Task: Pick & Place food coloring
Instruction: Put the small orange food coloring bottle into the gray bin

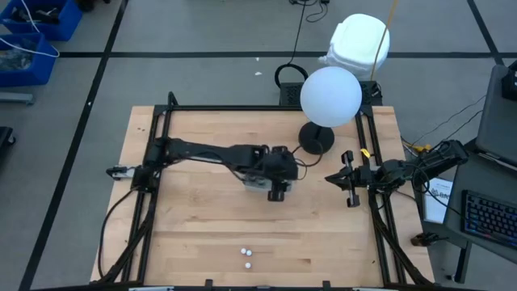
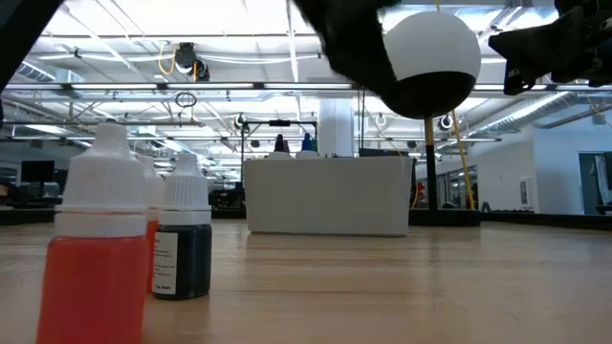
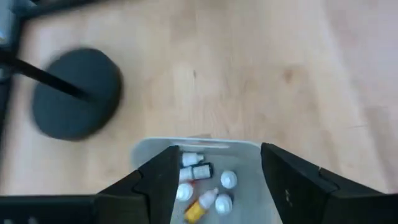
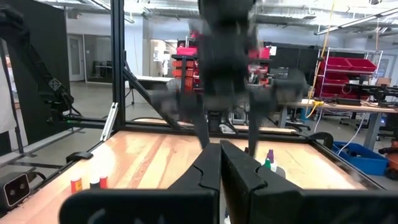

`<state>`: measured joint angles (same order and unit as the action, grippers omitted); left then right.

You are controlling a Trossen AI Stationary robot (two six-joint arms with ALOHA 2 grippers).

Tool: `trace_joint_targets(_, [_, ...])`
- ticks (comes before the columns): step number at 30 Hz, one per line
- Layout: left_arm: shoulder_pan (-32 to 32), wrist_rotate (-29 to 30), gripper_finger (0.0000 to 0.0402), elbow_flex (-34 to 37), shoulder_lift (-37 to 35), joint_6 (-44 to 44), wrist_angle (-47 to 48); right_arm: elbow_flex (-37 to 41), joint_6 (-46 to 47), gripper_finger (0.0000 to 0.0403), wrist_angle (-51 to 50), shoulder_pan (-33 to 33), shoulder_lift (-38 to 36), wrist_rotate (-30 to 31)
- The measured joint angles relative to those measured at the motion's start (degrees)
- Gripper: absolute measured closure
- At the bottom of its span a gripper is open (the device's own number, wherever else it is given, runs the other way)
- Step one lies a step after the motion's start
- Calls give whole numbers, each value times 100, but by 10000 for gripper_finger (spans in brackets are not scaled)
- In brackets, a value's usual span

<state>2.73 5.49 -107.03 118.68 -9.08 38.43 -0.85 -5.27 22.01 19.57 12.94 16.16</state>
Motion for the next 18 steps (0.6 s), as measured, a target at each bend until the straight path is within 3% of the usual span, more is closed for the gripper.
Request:
trace_joint_targets(5, [205, 171, 177, -616, -841, 308, 1357, 1, 70, 403, 8, 2, -8, 0])
trace_joint_targets(9, [227, 490, 230, -61, -2030, 735, 1842, -1, 178, 403, 51, 2, -9, -20])
trace_joint_targets(13, [271, 1078, 314, 1572, -3723, 1305, 1312, -1, 214, 403, 21, 2, 20, -146])
trace_joint_targets(16, [363, 1077, 378, 3276, -5144, 1526, 319, -1, 305, 403, 20, 4, 33, -145])
trace_joint_targets(18, [415, 962, 393, 4473, -6062, 1750, -371, 0, 303, 403, 32, 4, 47, -144])
